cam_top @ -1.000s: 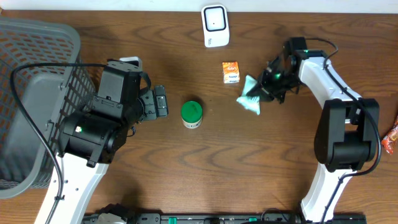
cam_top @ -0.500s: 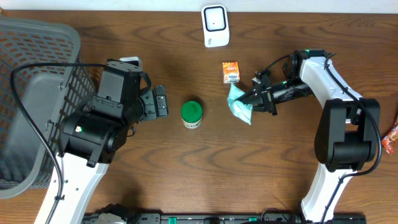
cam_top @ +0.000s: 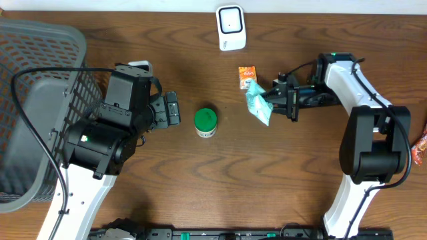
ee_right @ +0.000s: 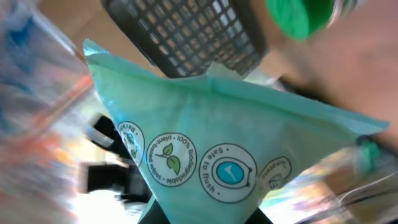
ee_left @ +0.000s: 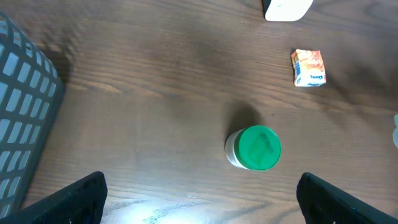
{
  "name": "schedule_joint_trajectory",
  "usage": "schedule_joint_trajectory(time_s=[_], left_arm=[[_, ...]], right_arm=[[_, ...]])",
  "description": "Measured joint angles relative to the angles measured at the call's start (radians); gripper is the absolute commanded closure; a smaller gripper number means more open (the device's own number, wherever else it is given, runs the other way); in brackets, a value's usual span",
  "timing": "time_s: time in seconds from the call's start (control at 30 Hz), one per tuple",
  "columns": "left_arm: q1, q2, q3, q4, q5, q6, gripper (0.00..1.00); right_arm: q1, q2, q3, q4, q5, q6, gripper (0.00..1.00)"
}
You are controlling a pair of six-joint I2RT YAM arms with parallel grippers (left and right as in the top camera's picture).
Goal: Scan the item barcode
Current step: 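Lift the wipes pack and raise it to the scanner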
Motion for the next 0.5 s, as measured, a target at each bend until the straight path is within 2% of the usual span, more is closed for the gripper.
schedule_joint_trajectory(time_s=[0.27, 0.5], left_arm=[[0.0, 0.0, 0.0, 0.0, 0.0, 0.0, 0.02], [0.0, 0.0, 0.0, 0.0, 0.0, 0.0, 0.02]], right_arm=[[-0.027, 0.0, 0.0, 0.15, 0.157, -0.506, 0.99], [-0.027, 0.0, 0.0, 0.348, 0.192, -0.721, 0.99]])
